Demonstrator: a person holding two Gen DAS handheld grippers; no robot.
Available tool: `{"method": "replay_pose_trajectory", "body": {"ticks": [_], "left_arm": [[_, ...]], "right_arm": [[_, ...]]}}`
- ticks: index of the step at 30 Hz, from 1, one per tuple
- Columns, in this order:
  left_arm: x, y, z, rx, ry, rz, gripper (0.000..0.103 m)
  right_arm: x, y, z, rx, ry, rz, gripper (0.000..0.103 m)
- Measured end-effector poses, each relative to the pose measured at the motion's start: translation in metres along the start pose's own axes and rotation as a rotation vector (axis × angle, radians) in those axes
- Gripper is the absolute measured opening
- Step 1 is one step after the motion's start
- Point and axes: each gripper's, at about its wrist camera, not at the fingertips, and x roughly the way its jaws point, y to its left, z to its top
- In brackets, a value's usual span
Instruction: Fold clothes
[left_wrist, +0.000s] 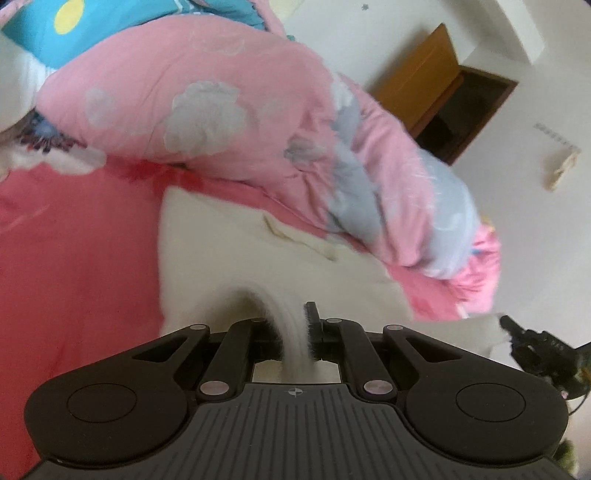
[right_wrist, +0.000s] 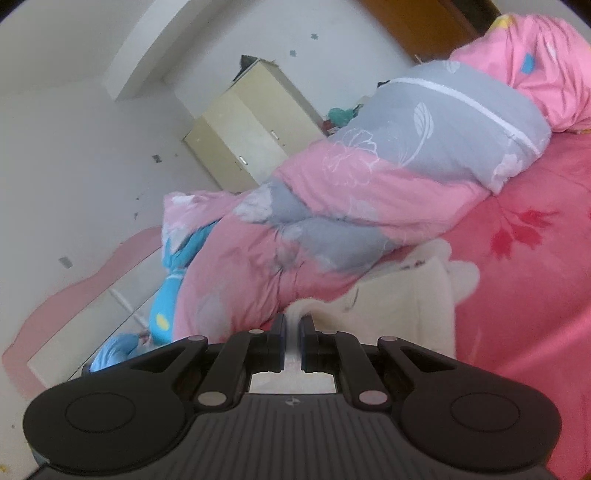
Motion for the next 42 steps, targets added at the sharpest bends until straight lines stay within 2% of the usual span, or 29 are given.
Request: {"method": "replay_pose_trajectory", "body": {"ticks": [5,10,14,17,18,19,22,23,25,26,27,28,31,33,38,39,42], "left_arm": [[0.04,0.022,0.014,-0.049,0.041,0.014,0.006],[0.08,0.043,0.027,-0.098,0.081,0.027,0.01],[0.078,0.059,0.031,-0.213,0.082,-0.061,0.012],[0.07,0.081,0.031,-0.404,0.05,-0.163,0.018],[0.067,0.09,0.03,-0.476,0.03,-0.196,0.025],[0.062,0.096,0.029,-0.518,0.001,-0.196,0.034],[0.045,0.109,0.025,-0.614,-0.08,-0.187,0.051],[0.038,0.111,0.024,-0.626,-0.102,-0.18,0.051],[0.024,0.115,0.021,-0.651,-0.145,-0.166,0.051],[0.017,0.113,0.019,-0.651,-0.146,-0.166,0.051],[0.008,0.109,0.017,-0.642,-0.142,-0.158,0.051],[-0.001,0.104,0.015,-0.627,-0.141,-0.157,0.051],[-0.028,0.084,0.008,-0.569,-0.12,-0.15,0.052],[-0.043,0.071,0.002,-0.532,-0.09,-0.138,0.052],[-0.067,0.037,-0.027,-0.439,-0.01,-0.085,0.062],[-0.069,0.032,-0.035,-0.423,0.004,-0.075,0.068],[-0.057,0.025,-0.061,-0.363,0.034,-0.025,0.071]], "right_arm": [[0.057,-0.035,0.005,0.052,0.029,-0.058,0.007],[0.086,-0.079,-0.006,0.162,0.056,-0.106,0.007],[0.092,-0.105,-0.018,0.236,0.069,-0.129,0.007],[0.092,-0.115,-0.023,0.275,0.07,-0.129,0.007],[0.092,-0.117,-0.023,0.283,0.071,-0.129,0.007],[0.092,-0.118,-0.024,0.29,0.072,-0.13,0.007],[0.094,-0.119,-0.022,0.315,0.086,-0.134,0.009],[0.094,-0.12,-0.021,0.329,0.09,-0.136,0.011],[0.092,-0.122,-0.018,0.356,0.088,-0.137,0.024],[0.087,-0.122,-0.016,0.369,0.076,-0.134,0.028],[0.082,-0.121,-0.014,0.382,0.063,-0.13,0.04],[0.075,-0.121,-0.013,0.396,0.048,-0.13,0.045],[0.047,-0.121,-0.01,0.459,0.011,-0.105,0.045],[0.027,-0.117,-0.011,0.499,0.017,-0.073,0.045],[-0.017,-0.097,-0.027,0.594,0.12,-0.018,0.048],[-0.023,-0.094,-0.033,0.616,0.147,-0.011,0.051],[-0.03,-0.09,-0.059,0.692,0.227,-0.013,0.053]]}}
